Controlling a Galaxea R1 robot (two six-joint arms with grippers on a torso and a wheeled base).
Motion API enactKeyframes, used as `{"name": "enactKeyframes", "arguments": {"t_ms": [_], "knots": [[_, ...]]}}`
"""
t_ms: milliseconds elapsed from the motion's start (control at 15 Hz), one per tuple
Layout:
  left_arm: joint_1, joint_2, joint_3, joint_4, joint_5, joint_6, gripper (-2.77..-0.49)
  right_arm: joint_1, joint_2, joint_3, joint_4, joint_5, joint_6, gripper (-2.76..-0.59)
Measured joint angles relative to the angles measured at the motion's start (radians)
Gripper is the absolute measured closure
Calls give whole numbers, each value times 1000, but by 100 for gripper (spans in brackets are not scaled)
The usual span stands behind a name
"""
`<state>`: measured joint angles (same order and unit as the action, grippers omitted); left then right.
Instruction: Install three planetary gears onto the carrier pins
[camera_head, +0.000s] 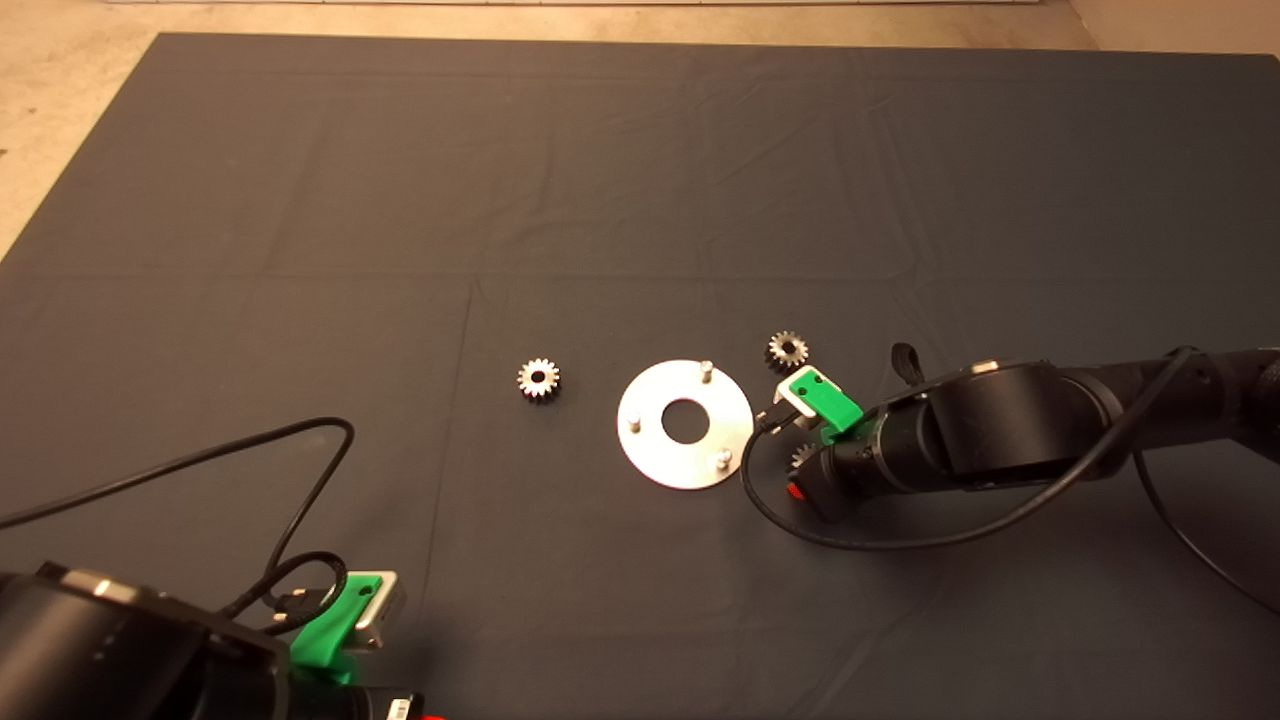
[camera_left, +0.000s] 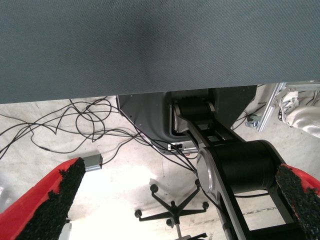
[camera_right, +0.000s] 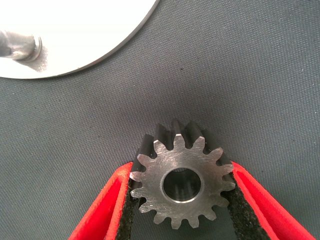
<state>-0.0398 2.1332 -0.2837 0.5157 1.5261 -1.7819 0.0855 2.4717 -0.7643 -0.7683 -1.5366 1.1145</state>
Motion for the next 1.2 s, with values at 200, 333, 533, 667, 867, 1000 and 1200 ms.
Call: {"name": "enactKeyframes", "arguments": {"t_ms": [200, 333, 533, 667, 867, 1000, 1200], "knots": [[0, 0, 0, 0, 0, 0, -277, 0, 0, 0, 0, 0, 0, -114], [0, 0, 0, 0, 0, 0, -277, 0, 0, 0, 0, 0, 0, -113], [0, 0, 0, 0, 0, 0, -277, 0, 0, 0, 0, 0, 0, -109], [0, 0, 0, 0, 0, 1, -277, 0, 0, 0, 0, 0, 0, -105], [0, 0, 0, 0, 0, 1, -277, 0, 3, 0, 0, -2, 0, -104], [0, 0, 0, 0, 0, 1, -277, 0, 9, 0, 0, 0, 0, -105], [0, 0, 0, 0, 0, 1, -277, 3, 20, 0, 0, 2, 1, -104]]}}
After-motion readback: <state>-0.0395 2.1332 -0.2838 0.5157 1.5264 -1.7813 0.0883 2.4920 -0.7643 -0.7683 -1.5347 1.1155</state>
